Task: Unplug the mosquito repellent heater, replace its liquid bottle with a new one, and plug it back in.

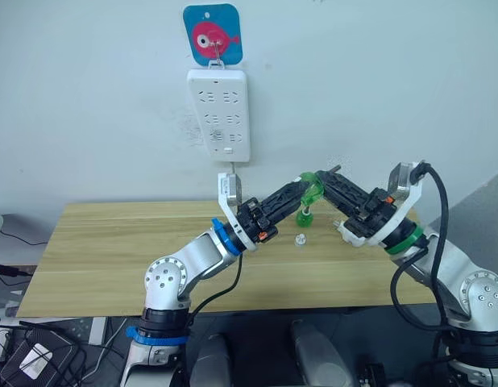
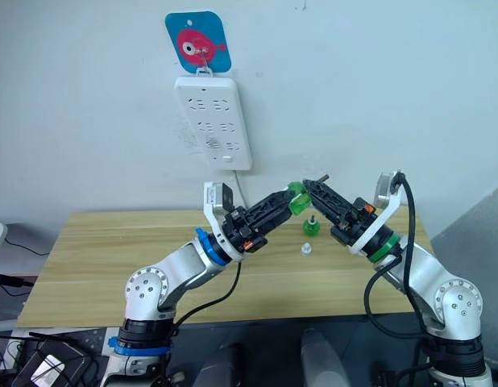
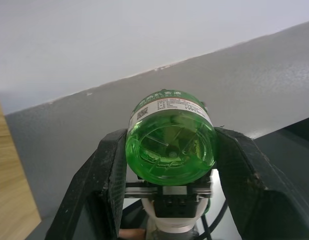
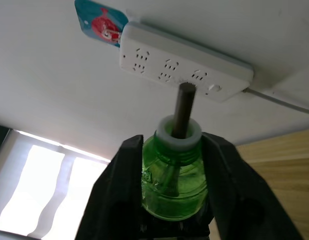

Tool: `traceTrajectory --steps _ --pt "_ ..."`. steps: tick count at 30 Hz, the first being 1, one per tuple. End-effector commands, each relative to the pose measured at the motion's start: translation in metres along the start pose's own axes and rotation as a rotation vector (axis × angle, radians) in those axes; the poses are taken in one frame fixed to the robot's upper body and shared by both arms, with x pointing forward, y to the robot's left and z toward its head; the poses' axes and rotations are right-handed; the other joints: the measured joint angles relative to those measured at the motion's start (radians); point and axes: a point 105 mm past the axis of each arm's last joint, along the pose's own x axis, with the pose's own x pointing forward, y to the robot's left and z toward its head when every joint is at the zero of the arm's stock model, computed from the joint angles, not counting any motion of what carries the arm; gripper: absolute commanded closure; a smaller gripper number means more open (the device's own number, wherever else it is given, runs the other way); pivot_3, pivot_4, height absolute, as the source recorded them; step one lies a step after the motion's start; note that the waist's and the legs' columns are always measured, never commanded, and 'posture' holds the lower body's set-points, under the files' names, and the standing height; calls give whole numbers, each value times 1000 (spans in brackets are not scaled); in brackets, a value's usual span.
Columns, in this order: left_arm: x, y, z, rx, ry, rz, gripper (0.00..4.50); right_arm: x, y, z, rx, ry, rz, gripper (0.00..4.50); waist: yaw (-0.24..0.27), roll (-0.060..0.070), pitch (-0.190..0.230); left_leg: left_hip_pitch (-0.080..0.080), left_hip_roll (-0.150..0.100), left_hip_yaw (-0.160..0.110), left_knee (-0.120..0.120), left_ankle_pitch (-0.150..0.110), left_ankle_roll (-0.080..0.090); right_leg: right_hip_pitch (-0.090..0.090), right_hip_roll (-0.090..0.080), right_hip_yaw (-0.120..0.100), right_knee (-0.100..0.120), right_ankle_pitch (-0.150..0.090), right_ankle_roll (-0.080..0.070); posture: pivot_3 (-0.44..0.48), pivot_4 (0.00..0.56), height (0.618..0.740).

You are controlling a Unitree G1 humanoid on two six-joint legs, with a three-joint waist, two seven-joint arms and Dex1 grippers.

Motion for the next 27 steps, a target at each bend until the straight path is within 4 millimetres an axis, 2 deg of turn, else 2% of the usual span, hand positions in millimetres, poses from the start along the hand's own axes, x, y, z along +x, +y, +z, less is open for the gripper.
traceTrajectory --steps 1,4,6,10,12,16,21,24,27 --pt "-4 -7 3 30 2 -20 2206 -7 6 15 -72 -13 10 1216 0 0 0 0 0 0 0 0 0 0 0 0 0 0 0 -263 217 740" --pt "-8 -7 5 72 19 -7 2206 -16 -6 32 -129 -32 -65 163 1 0 0 0 0 0 0 0 0 0 0 0 0 0 0 -265 221 740" --pt "-11 -5 7 162 55 23 2206 -25 -17 42 -206 -20 -143 0 0 0 0 0 0 1 0 0 0 0 0 1 0 0 0 -266 224 740" --pt "-18 -1 3 523 227 68 2206 -46 -41 53 -576 142 -339 0 2 0 1 1 0 2 -2 0 0 -1 0 1 -1 0 0 -264 230 740" --pt "-21 4 -1 730 315 56 2206 -53 -48 48 -774 291 -373 0 3 0 1 1 0 4 -3 0 0 -1 0 2 -2 0 1 -266 232 740" --pt "-30 15 -15 1102 475 -52 2206 -59 -59 40 -1057 499 -384 0 1 0 1 4 0 7 -7 0 0 -1 0 4 -3 -1 1 -273 235 740" --pt "-42 31 -22 1404 511 -185 2206 -68 -82 29 -1258 765 -427 0 -1 -1 2 5 1 12 -8 0 0 -2 -1 9 -3 -1 1 -287 239 740" --pt "-48 39 -25 1486 503 -224 2206 -69 -93 25 -1275 889 -454 0 -3 -2 2 5 1 14 -8 0 0 -3 -1 12 -4 -1 1 -291 243 740" --pt "-57 49 -28 1519 531 -244 2206 -59 -104 32 -1295 921 -494 0 -8 -2 3 5 1 16 -8 0 0 -3 -1 14 -4 -1 1 -311 248 740"
